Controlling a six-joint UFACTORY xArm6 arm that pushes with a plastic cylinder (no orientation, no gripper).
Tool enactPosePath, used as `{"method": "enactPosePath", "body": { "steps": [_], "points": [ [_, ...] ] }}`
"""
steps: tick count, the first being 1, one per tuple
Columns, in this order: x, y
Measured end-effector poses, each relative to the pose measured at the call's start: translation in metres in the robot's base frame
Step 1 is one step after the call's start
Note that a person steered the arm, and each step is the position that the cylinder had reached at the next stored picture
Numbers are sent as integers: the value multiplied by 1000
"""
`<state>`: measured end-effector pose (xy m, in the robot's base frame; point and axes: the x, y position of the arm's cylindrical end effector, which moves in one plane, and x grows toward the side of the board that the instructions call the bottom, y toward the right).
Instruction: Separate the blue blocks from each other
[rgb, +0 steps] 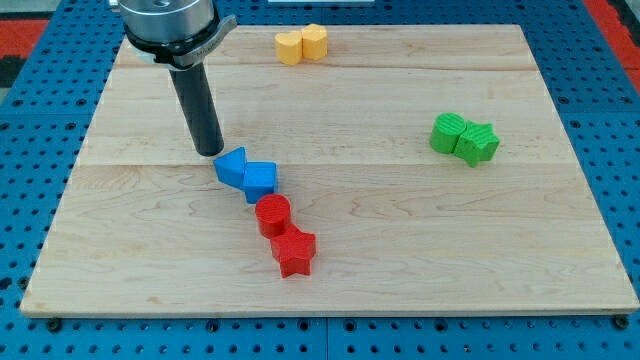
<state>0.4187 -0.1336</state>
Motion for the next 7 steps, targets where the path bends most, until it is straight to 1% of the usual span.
{"method": "enactPosePath", "body": {
  "steps": [2,3,4,6,7],
  "points": [
    [-15,-3],
    [-4,-9],
    [23,-9],
    [25,-9],
    [25,2]
  ]
}}
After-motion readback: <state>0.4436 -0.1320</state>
